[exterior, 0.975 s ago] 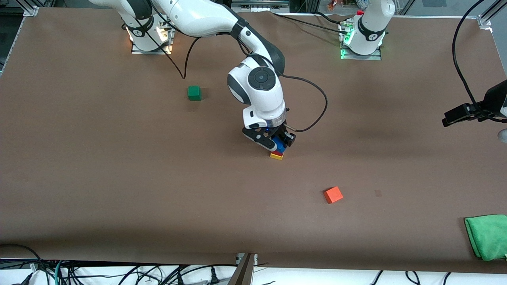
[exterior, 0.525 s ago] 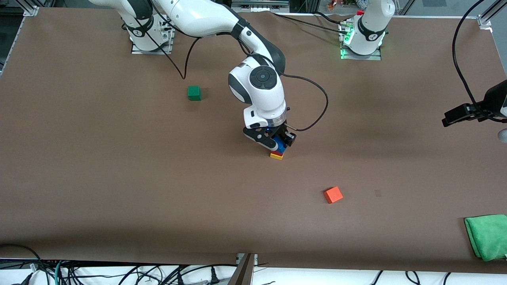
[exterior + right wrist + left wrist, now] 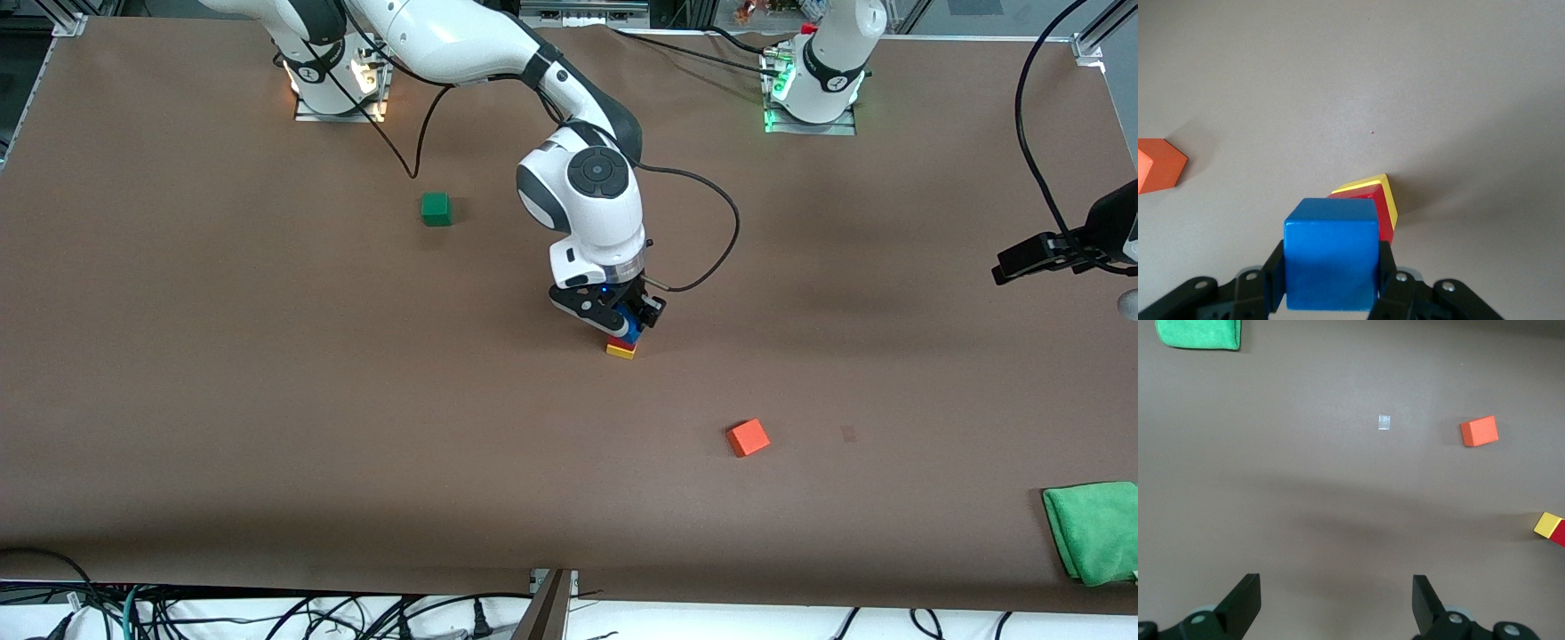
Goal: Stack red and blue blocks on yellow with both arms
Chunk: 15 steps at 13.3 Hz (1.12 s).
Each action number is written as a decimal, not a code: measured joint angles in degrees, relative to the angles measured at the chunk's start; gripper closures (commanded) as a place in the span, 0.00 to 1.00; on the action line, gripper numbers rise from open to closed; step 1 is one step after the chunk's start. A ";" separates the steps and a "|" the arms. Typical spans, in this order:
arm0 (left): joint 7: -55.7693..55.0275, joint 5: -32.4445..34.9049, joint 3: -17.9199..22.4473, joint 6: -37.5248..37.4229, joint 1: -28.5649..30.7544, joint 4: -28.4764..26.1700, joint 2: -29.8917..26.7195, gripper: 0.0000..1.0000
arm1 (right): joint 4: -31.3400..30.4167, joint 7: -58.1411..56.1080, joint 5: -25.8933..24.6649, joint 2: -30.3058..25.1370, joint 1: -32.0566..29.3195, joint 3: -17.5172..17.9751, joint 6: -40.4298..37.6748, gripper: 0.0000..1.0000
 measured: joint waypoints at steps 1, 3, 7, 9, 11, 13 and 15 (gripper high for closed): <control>0.00 0.00 0.00 0.00 0.00 0.00 0.00 0.00 | 0.02 -0.01 0.00 0.00 0.00 0.00 0.03 0.26; 0.00 0.00 0.00 0.00 0.00 0.00 0.00 0.00 | 0.05 -0.02 0.00 0.00 0.00 0.00 0.09 0.22; 0.00 0.00 0.00 0.00 0.00 0.00 0.00 0.00 | 0.22 -0.06 -0.01 0.00 0.00 -0.01 -0.06 0.01; 0.00 0.00 0.00 0.00 0.00 0.00 0.00 0.00 | 0.96 -0.06 -0.01 -0.08 -0.06 -0.16 -2.34 0.01; 0.00 0.00 0.00 0.00 0.00 0.00 0.00 0.00 | 2.56 -0.83 -0.01 -1.56 -0.59 -0.51 -6.43 0.01; 0.00 0.00 0.00 0.00 0.00 0.00 0.00 0.00 | 3.40 -6.08 0.00 -5.44 -2.55 -0.78 -13.19 0.00; 0.00 0.00 0.00 0.00 0.00 -0.01 0.00 0.00 | 3.20 -13.48 0.03 -9.72 -5.76 -1.14 -19.42 0.00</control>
